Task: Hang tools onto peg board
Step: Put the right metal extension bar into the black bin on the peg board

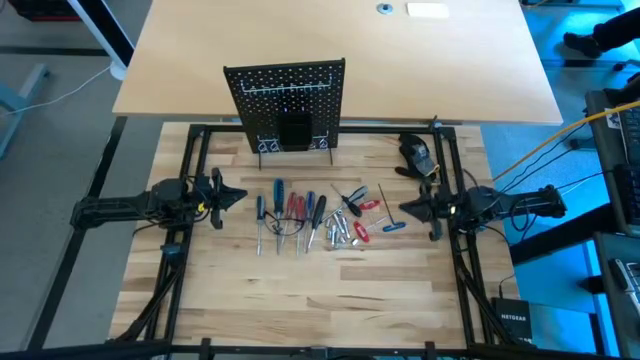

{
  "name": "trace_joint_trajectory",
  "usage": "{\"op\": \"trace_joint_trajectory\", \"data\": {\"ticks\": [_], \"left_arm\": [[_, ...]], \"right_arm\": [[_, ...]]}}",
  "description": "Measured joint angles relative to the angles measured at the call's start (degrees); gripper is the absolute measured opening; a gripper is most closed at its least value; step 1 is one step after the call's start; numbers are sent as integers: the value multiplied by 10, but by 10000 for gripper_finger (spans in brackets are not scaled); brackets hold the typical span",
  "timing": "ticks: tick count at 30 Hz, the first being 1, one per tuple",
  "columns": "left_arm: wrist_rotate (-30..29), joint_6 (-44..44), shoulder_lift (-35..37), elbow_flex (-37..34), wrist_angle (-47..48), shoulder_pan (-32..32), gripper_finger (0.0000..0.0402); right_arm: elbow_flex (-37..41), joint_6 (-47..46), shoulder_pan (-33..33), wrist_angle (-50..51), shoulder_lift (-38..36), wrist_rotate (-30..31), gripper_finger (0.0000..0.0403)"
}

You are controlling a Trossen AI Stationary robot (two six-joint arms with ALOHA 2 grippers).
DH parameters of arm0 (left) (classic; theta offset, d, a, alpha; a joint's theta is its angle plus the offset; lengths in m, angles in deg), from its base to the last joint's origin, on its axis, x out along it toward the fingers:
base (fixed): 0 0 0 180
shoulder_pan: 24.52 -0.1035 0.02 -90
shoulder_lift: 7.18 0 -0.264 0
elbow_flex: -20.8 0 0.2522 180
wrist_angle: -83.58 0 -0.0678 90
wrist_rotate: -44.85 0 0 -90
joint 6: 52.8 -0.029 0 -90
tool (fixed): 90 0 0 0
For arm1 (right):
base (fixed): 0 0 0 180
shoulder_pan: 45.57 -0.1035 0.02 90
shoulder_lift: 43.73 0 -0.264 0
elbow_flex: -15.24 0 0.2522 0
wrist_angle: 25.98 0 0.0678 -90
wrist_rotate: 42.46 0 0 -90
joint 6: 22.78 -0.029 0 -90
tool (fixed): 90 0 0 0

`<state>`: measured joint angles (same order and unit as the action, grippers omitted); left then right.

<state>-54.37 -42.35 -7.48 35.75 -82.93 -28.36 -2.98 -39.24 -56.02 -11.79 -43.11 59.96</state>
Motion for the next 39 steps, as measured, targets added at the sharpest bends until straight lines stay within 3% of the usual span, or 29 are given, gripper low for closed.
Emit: {"op": "trace_joint_trajectory", "data": {"ticks": [5,15,21,25,33,36,39], "left_arm": [[-6,-28,0,-2,-11,0,1],[-8,-64,0,-1,-66,0,1],[-7,-65,0,-1,-68,0,1],[-7,-91,0,-1,-92,0,1],[-12,-118,-9,0,-157,0,1],[-32,-100,-21,-2,-160,0,1],[-44,-116,-36,-6,-150,0,1]], "right_arm": [[0,32,0,-7,21,65,10],[0,71,0,-111,184,126,10],[0,117,0,-226,301,128,10],[0,129,0,-332,375,163,10],[0,168,6,-561,452,194,10],[-19,168,17,-544,469,182,10],[-72,168,19,-464,498,139,10]]}}
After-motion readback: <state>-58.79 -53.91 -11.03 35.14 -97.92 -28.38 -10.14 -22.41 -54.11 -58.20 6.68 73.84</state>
